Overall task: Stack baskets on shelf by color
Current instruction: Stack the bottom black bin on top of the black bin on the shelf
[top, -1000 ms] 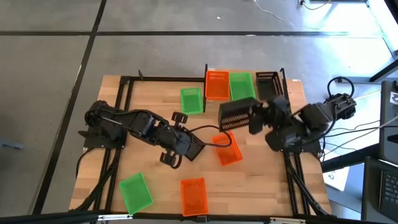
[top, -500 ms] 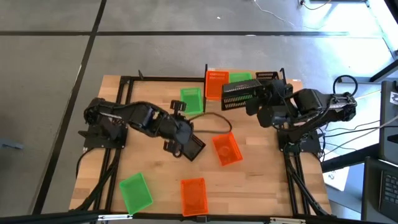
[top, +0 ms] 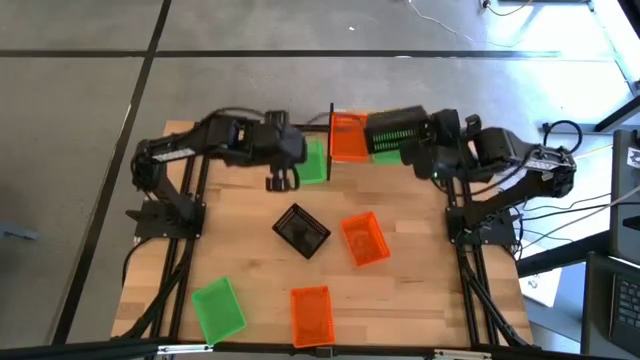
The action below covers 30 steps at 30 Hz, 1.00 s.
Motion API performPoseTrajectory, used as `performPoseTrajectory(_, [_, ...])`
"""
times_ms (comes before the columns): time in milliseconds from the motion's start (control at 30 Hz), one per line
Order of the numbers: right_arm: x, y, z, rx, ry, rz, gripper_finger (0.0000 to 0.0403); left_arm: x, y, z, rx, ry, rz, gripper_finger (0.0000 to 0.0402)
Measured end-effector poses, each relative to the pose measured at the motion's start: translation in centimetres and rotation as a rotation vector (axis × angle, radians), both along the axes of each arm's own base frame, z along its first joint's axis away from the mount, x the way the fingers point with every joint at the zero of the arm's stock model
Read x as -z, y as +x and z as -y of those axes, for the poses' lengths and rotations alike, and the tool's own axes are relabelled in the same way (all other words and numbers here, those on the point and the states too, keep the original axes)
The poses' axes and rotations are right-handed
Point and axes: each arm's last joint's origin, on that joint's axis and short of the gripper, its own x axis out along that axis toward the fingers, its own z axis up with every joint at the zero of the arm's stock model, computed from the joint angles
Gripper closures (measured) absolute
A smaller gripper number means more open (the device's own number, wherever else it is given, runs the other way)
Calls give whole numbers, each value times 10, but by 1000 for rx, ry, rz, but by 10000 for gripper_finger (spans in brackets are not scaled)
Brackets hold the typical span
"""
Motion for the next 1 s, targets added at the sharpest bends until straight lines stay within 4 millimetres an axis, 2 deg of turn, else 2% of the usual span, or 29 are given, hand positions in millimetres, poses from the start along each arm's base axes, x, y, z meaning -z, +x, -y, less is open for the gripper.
performPoseTrajectory(133, [-1, -10, 11, -53, 146, -59, 403, 1, -1, -22, 21, -118, 13, 347])
performPoseTrajectory(267, [-12, -26, 21, -53, 221, -16, 403, 2, -3, -33, 74, -323, 58, 347])
performPoseTrajectory(400, [-33, -39, 28, -111, 200, -22, 403, 2, -3, -34, 114, -432, 79, 347])
performPoseTrajectory(633, [-63, -61, 37, -235, 145, -68, 403, 1, -2, -30, 93, -476, 98, 347])
performPoseTrajectory(800, [-64, -65, 44, -296, 126, -172, 403, 1, -2, -30, 68, -493, 118, 347])
performPoseTrajectory(900, [-61, -64, 47, -407, 125, -278, 403, 1, -1, -30, 54, -503, 129, 347])
performPoseTrajectory(1000, [-58, -63, 54, -433, 96, -388, 403, 1, -1, -30, 53, -504, 129, 347])
